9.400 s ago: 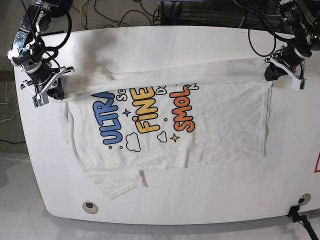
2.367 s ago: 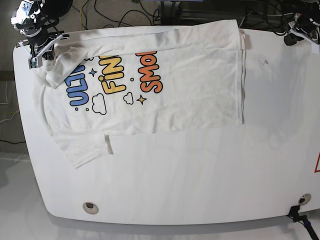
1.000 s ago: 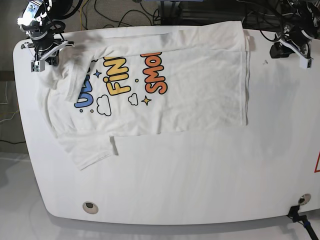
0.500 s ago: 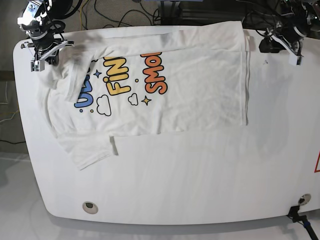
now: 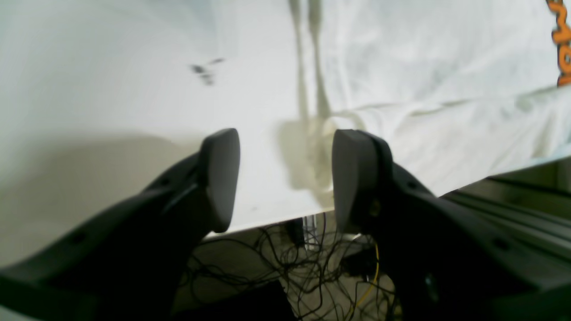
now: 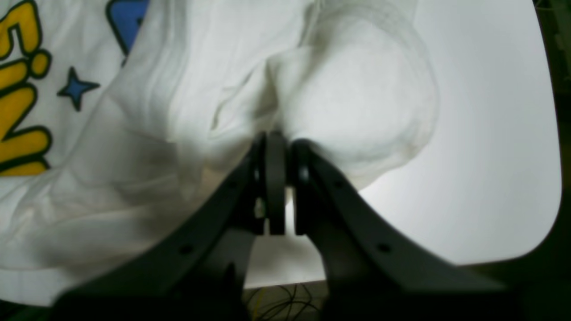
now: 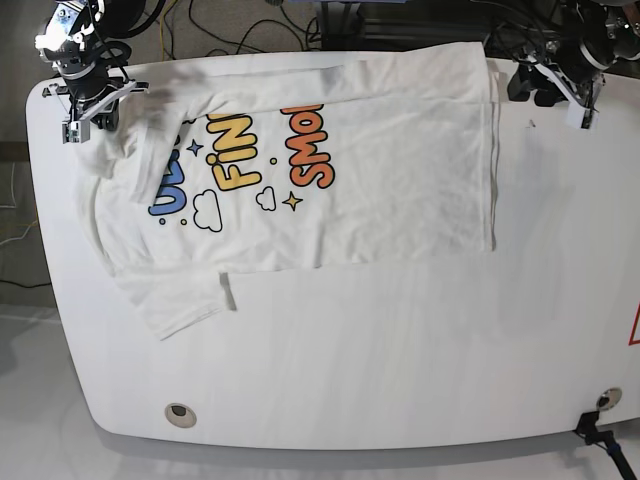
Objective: Fold the T-shirt properly
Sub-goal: 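Grasp the shirt's shoulder edge with the left gripper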
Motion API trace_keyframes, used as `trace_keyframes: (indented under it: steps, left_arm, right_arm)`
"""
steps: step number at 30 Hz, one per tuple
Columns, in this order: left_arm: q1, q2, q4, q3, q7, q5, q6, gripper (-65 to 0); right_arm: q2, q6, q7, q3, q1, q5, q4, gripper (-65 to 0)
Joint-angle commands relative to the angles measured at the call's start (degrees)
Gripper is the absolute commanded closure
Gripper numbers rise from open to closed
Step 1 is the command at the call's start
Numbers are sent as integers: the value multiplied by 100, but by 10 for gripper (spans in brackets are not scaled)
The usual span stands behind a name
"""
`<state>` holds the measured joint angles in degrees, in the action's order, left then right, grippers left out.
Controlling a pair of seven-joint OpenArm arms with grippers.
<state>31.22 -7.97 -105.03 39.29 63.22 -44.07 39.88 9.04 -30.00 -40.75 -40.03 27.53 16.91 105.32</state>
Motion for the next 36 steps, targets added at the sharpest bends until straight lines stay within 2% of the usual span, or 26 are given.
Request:
trace_keyframes:
  steps: [1,8,14,25,30,36]
  left_arm:
    - [29,-52,-86,-83,-94,16,12,-317]
    - [144,27,-68,-575,-111,69,12,-317]
    - [152,300,-68,-601,-111,755,12,-320]
    - [135,590,-7,-707,-111,1273,12,-315]
    - [117,581,398,-891,-111,1273,12,-220]
    - [109,581,477,-918,-111,1265,12,-208]
  right_arm:
    - [76,-2,106,-28,12,81,92,-19]
    - [76,-2,106,-28,12,81,84,-19]
    - [76,-2,106,-28,12,81,84,-19]
    - [76,-2,106,-28,12,81,84,-19]
    - [76,-11,106,-28,3,90,84,-19]
    - [76,-11,106,-28,3,90,84,-19]
